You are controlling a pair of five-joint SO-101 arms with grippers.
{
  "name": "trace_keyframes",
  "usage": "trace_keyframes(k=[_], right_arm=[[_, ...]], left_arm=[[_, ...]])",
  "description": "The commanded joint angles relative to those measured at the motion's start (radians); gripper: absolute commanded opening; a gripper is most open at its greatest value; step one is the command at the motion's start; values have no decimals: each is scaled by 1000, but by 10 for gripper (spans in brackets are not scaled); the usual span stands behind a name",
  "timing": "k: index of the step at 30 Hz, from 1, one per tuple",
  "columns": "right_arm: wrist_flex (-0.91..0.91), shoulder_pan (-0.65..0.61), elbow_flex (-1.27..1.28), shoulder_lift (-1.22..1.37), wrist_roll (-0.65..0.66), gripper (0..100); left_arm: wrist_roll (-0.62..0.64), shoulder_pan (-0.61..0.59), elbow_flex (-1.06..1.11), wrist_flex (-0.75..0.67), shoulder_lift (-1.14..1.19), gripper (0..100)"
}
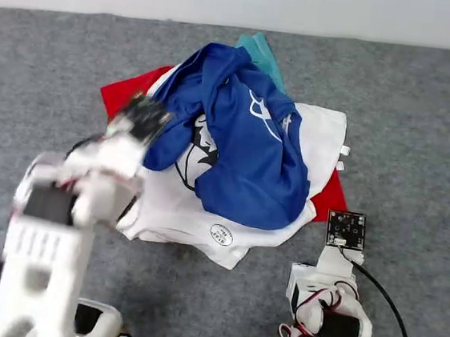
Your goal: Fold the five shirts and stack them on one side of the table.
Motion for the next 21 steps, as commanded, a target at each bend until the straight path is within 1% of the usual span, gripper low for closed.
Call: trace_keyframes(k=[1,4,8,12,15,17,21], right_arm=[[2,-4,15,-8,-5,9],[2,-4,15,-8,-5,9],[2,-4,15,-8,-5,9],[2,-4,15,-8,-5,9],[2,-4,15,-8,-5,9],[2,-4,15,-8,-5,9],[2,-4,15,-8,-5,9]], left_arm=[[6,69,-294,133,287,133],[15,78,-432,181,451,266],[48,81,-535,178,605,351],[46,120,-598,178,729,378],[28,178,-630,172,813,378],[26,204,-647,133,867,377],[26,195,-667,29,956,377]])
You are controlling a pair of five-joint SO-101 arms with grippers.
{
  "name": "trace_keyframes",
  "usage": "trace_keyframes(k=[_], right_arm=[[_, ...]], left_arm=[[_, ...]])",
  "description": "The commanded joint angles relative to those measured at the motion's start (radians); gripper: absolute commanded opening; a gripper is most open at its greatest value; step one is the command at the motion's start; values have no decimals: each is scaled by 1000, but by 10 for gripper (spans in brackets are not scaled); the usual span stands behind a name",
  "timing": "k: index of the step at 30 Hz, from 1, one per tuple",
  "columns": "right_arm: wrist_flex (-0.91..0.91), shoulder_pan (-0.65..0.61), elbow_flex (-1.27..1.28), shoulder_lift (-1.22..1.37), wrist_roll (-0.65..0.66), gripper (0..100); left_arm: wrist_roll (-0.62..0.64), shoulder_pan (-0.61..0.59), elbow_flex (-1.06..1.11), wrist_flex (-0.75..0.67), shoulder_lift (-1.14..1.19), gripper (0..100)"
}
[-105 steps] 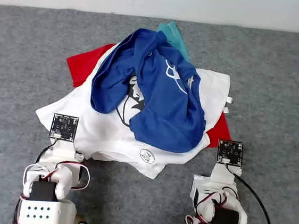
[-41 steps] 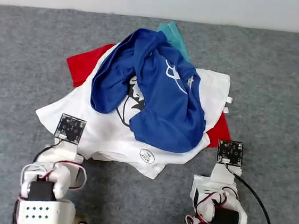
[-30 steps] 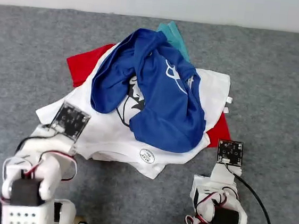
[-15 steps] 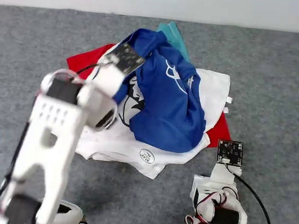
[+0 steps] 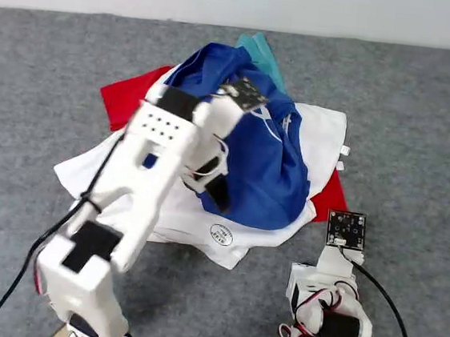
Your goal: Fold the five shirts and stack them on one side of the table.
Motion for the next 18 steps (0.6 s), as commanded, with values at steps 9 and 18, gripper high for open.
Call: trace_keyframes(k=[9,18], right_arm=[[2,-4,15,-8,-5,9],[2,-4,15,-8,-5,9]], left_arm=[[-5,-18,-45,-176,295,375],[-43,-11,-116,-109,402,97]])
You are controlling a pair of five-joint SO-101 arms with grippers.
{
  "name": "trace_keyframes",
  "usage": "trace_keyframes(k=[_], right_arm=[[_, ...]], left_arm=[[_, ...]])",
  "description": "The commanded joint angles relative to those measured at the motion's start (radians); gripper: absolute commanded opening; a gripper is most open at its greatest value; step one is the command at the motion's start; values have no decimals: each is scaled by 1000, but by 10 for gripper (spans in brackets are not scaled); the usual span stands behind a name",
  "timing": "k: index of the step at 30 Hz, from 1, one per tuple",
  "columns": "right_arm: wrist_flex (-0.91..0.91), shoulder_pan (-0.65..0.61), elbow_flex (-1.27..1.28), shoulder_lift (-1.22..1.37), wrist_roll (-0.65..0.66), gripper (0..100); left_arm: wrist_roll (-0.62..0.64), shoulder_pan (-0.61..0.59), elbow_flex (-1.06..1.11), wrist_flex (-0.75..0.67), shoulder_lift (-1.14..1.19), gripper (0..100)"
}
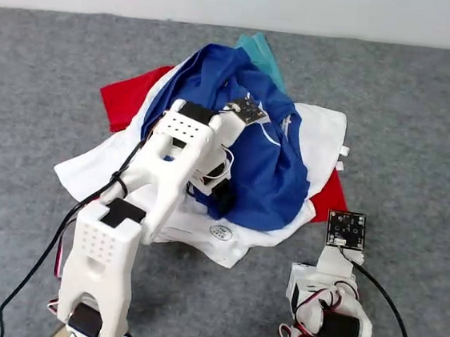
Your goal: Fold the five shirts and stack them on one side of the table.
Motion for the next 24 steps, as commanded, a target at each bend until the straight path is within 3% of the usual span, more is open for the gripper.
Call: trace_keyframes(k=[1,6,9,12,19,24], right_arm=[[2,-4,15,-8,-5,9],[2,-4,15,-8,-5,9],[2,-4,15,-8,-5,9],[2,-4,15,-8,-5,9],[2,-4,15,-8,-5,9],[2,-4,15,-8,-5,9]], left_arm=[[-75,-3,-25,44,29,25],[-121,-49,-68,201,-17,12],[-98,-144,-130,265,-127,12],[-35,-284,-177,269,-307,12],[-35,-523,-194,269,-724,12],[-44,-717,-197,265,-902,12]])
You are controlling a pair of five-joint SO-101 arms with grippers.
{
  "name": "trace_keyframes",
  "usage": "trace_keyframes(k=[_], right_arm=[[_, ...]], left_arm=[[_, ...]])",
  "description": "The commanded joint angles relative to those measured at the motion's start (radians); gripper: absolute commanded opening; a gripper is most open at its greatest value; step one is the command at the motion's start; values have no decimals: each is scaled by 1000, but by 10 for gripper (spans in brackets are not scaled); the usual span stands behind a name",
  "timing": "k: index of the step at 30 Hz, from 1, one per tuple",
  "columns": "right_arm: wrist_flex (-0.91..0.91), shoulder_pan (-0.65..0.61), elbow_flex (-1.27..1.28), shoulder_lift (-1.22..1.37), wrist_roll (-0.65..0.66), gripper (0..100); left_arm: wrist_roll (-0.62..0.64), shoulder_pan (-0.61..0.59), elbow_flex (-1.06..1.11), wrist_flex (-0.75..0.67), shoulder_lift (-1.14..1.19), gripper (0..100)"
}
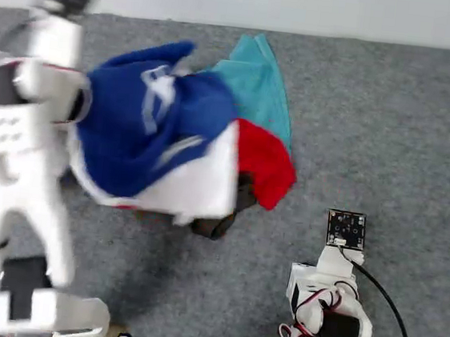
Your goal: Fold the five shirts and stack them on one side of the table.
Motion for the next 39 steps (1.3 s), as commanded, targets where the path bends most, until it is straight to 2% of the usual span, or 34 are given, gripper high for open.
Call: trace_keyframes(k=[1,9,16,22,24,27,29,34,37,39], right_arm=[[2,-4,15,-8,-5,9],[2,-4,15,-8,-5,9],[2,-4,15,-8,-5,9],[2,-4,15,-8,-5,9],[2,-4,15,-8,-5,9],[2,-4,15,-8,-5,9],[2,-4,15,-8,-5,9],[2,-4,15,-8,-5,9],[2,-4,15,-8,-5,9],[2,-4,15,-8,-5,9]], left_arm=[[-15,-157,-45,12,-163,12],[-51,-549,-41,-184,-150,12],[-78,-660,-48,-310,-43,12],[-155,-615,-42,-258,-44,36],[-163,-598,-47,-227,-44,107],[-157,-585,-50,-201,-46,288],[-157,-583,-71,-172,-46,370],[-158,-505,-199,-72,-44,371],[-153,-381,-245,15,-44,371],[-104,-275,-222,20,-44,366]])
